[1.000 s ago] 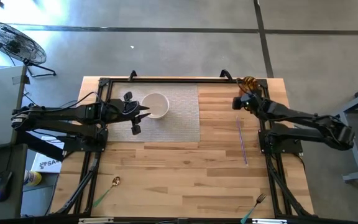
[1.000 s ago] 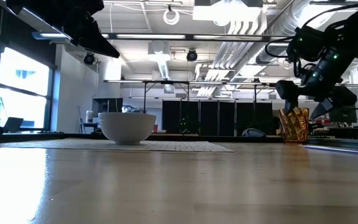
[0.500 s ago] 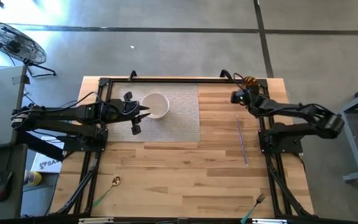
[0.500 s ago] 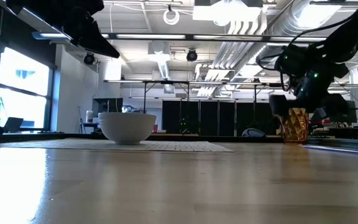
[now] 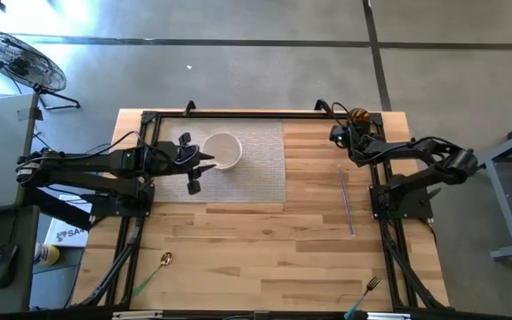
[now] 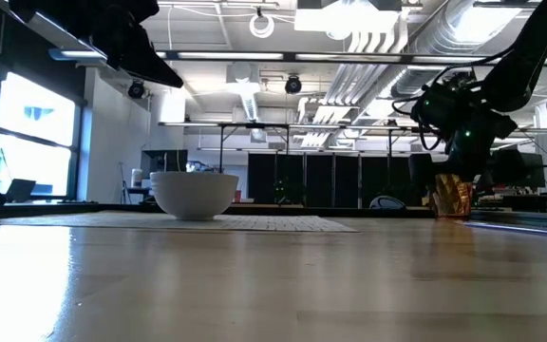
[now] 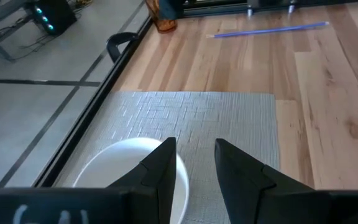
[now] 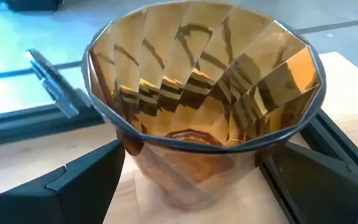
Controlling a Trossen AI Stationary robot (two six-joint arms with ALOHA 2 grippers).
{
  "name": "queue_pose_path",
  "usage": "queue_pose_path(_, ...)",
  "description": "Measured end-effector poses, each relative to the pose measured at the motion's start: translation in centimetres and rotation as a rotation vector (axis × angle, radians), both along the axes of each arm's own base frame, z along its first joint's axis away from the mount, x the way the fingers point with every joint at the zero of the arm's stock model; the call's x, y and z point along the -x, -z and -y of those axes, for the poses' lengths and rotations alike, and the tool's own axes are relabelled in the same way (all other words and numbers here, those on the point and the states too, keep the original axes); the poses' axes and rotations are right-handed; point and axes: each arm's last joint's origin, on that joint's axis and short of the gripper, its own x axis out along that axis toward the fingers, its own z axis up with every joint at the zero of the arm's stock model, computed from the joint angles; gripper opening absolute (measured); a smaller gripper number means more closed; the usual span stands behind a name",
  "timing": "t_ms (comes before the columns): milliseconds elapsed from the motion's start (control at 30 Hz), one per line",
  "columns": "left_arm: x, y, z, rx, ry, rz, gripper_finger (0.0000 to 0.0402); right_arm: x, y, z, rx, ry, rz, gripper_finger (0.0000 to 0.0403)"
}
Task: Pick & Place Utensil
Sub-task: Put the brown cup on the top right of the white bowl
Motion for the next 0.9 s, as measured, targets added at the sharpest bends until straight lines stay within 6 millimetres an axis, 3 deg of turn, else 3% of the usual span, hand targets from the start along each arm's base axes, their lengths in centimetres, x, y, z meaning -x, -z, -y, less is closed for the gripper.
queue_pose_path(633,0.0,0.0,0.0,-0.001,0.001,-0.001,0.0108,-0.6,1.2,0.4,0.146,0.147,-0.013,0.0395)
queue_pose_path(900,0.0,0.0,0.0,-0.002,0.001,-0.001,0.0108,-0.8,1.2,0.1,0.155,0.142,-0.029,0.0360)
